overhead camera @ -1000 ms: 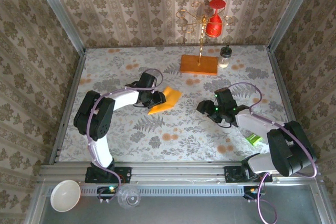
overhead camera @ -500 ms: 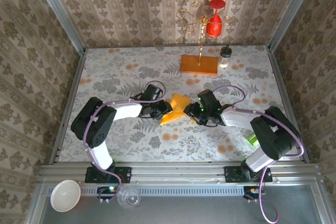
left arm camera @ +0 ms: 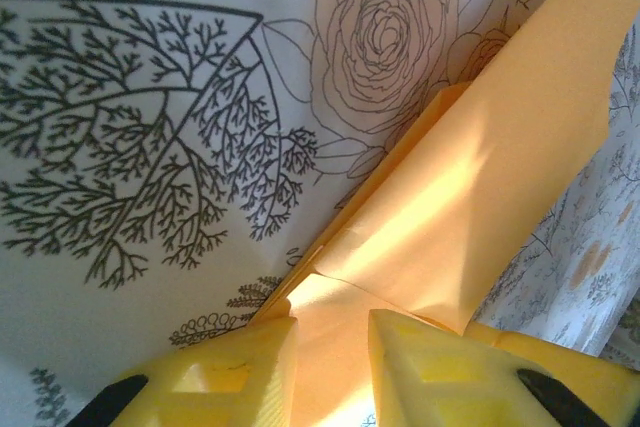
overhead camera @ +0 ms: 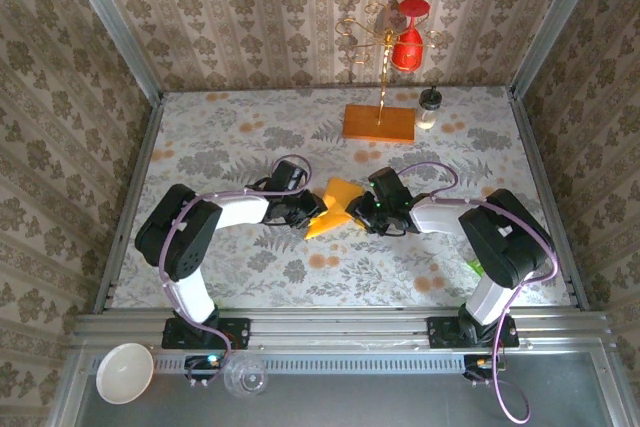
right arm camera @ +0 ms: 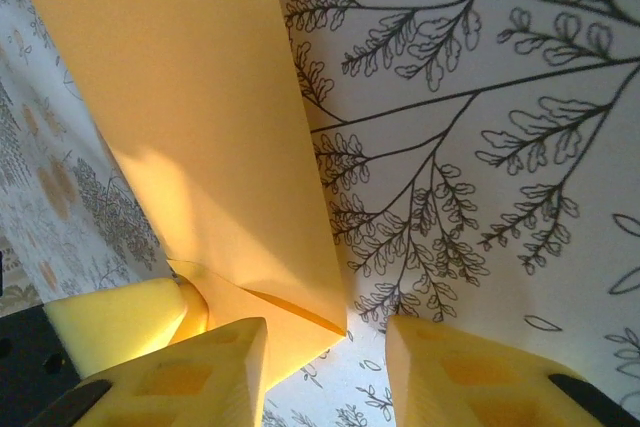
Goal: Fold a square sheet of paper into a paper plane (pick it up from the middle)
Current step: Fold the wing for the fifth time at the center of the table.
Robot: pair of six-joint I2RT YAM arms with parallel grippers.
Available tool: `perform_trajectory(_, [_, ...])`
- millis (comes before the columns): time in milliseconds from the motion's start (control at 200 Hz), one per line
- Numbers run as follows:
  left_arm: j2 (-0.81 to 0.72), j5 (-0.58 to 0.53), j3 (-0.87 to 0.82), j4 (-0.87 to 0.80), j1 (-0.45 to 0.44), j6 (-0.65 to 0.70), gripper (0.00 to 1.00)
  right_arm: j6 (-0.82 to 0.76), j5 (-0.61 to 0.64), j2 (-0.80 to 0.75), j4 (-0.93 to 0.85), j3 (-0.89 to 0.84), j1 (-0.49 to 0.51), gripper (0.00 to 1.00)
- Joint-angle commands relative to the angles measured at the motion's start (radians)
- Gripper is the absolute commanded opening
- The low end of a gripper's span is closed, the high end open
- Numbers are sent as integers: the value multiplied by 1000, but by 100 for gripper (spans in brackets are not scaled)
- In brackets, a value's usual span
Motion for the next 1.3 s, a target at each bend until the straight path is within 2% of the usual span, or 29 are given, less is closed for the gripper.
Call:
perform_trajectory(0, [38, -10, -23, -40, 5, -13, 28, 18, -11, 27, 39, 14, 9, 36])
perform_trajectory(380, [41, 2, -25, -34, 8, -14, 28, 40, -40, 51, 138, -5, 24, 32])
perform_trajectory(885, [37, 5, -23, -37, 14, -9, 28, 26, -24, 24, 168, -39, 25, 26])
perform_trajectory(1150, [16, 17, -9, -47, 21, 11, 29, 6, -12, 23, 162, -41, 25, 13])
perform_trajectory(1295, [-35, 19, 8, -58, 22, 83, 35, -14, 8, -9, 145, -36, 25, 4])
